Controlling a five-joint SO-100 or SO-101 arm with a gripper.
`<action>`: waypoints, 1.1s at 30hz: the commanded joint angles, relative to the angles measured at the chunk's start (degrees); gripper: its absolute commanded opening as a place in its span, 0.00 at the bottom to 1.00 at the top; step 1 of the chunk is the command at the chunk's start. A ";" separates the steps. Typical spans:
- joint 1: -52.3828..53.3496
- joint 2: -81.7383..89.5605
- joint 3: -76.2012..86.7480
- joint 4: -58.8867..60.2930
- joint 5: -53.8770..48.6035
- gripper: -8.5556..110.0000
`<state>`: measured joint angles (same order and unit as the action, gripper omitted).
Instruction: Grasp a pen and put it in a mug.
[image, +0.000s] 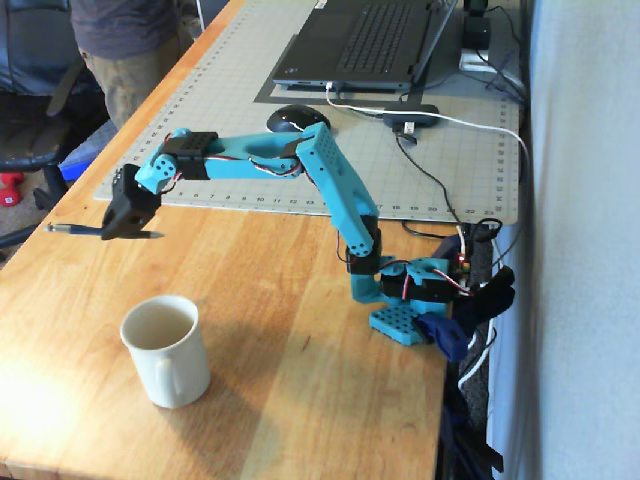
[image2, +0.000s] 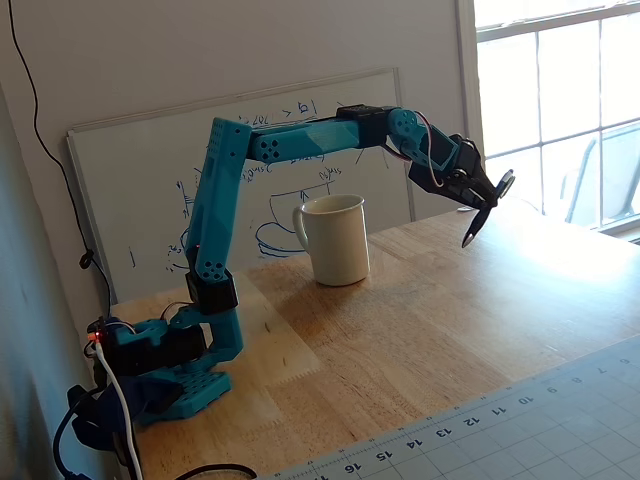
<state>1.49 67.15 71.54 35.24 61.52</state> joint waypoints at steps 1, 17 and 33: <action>-4.48 9.67 -1.58 -6.68 8.70 0.08; -18.02 16.61 1.14 -21.97 14.85 0.08; -22.85 41.66 38.94 -41.40 14.85 0.08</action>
<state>-20.57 99.05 107.58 -3.34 75.85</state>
